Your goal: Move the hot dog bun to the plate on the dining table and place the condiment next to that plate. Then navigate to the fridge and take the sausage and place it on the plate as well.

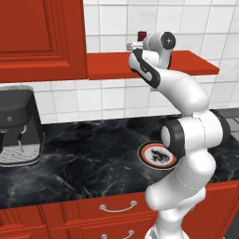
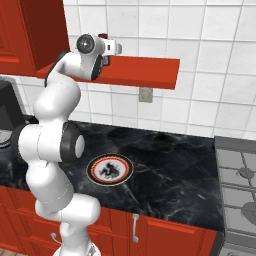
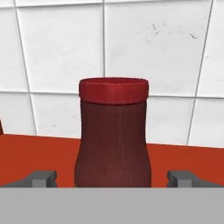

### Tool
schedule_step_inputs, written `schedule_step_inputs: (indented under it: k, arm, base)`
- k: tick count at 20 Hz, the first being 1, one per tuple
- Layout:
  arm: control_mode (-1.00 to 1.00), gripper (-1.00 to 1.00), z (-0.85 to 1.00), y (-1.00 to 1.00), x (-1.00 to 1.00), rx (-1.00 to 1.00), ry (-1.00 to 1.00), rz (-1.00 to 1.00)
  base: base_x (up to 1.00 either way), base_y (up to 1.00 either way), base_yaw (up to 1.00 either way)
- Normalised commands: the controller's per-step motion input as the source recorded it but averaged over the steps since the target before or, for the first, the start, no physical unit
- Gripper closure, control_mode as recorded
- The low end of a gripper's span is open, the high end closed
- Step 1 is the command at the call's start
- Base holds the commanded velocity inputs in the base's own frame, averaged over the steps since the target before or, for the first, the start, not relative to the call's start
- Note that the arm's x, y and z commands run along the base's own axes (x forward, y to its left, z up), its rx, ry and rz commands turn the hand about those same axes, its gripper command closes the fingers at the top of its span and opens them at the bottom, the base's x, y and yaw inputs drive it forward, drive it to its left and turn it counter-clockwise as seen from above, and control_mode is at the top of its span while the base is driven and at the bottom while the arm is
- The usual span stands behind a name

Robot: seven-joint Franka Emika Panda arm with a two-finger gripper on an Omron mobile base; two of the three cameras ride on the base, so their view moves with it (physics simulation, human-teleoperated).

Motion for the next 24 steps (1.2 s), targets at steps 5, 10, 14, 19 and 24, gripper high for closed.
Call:
schedule_step_inputs:
  k: [5,10,14,19,24]
  arm:
    - [-1.00,1.00,-0.11,0.02,0.20,0.00,0.03,0.00]
    - [-1.00,1.00,-0.03,0.05,0.15,0.00,0.02,0.00]
    - [-1.00,1.00,-0.01,0.00,0.03,0.00,0.00,0.00]
    - [-1.00,1.00,0.00,0.00,0.00,0.00,0.00,0.00]
    - [-1.00,1.00,0.00,0.00,0.00,0.00,0.00,0.00]
  base:
    - [0.00,0.00,0.00]
    - [0.00,0.00,0.00]
    - [0.00,0.00,0.00]
    - [0.00,0.00,0.00]
    - [0.00,0.00,0.00]
